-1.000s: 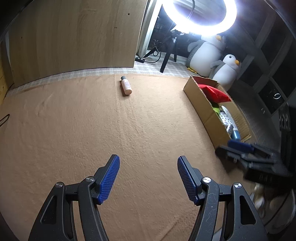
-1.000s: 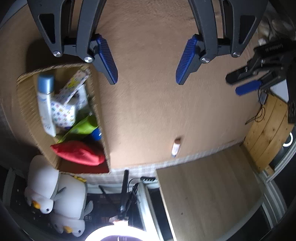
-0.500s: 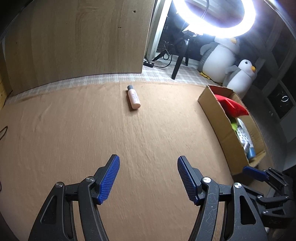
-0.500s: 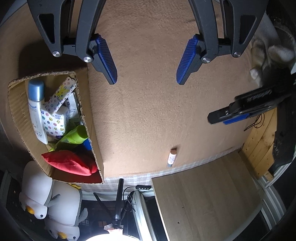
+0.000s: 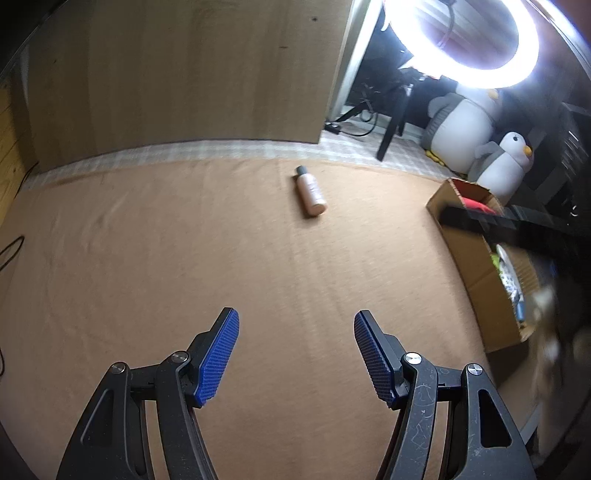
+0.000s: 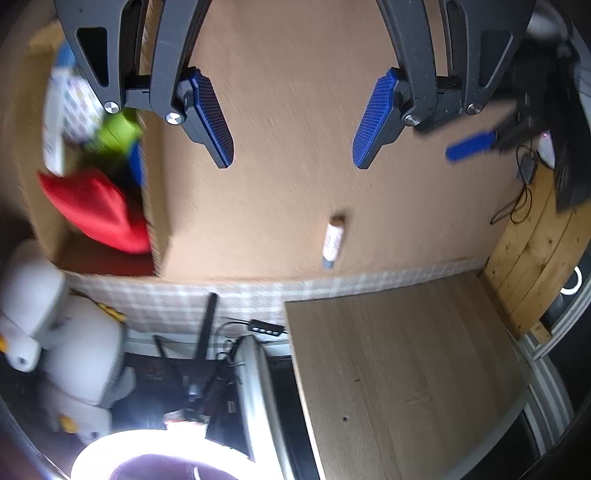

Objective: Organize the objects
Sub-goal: 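Move the right tool to the small pink-white bottle, then grasp the pink-white bottle with the right gripper and lift it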

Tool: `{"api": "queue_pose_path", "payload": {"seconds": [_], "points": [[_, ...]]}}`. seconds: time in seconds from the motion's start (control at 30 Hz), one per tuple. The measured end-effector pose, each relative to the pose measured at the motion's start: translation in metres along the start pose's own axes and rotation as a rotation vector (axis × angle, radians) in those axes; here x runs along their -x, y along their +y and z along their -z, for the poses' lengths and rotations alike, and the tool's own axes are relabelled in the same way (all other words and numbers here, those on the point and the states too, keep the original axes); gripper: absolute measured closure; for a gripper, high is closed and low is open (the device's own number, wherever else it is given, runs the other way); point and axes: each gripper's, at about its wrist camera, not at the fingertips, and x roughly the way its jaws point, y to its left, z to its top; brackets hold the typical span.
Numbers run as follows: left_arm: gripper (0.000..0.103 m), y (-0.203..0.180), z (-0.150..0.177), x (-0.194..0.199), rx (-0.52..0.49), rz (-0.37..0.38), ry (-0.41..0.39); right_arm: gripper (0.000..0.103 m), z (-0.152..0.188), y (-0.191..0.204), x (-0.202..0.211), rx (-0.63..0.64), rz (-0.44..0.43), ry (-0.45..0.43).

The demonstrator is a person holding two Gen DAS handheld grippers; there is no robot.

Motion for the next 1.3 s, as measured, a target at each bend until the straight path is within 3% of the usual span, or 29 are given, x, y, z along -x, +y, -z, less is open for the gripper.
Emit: {"api": "queue_pose_path", "payload": {"seconds": [0.53,0.87,1.2,1.3], "points": [[0.035,0.061,0.047,0.002,0.056,0.019,0.061,0.041,-0.068,0.046,-0.133,0.042,0.039,0.124],[0.035,0.068,0.044,0.003,0.063,0.03,0.06,0.063,-0.074,0.059,-0.169,0.081,0.103,0.165],[0.035,0.077,0.045,0.006,0.075,0.024,0.057,0.084,-0.073,0.058,-0.175,0.114,0.129,0.177],[0.035,0.076,0.043,0.003,0.076,0.023,0.057,0.085,-0.071,0.058,-0.173,0.123,0.129,0.179]]}}
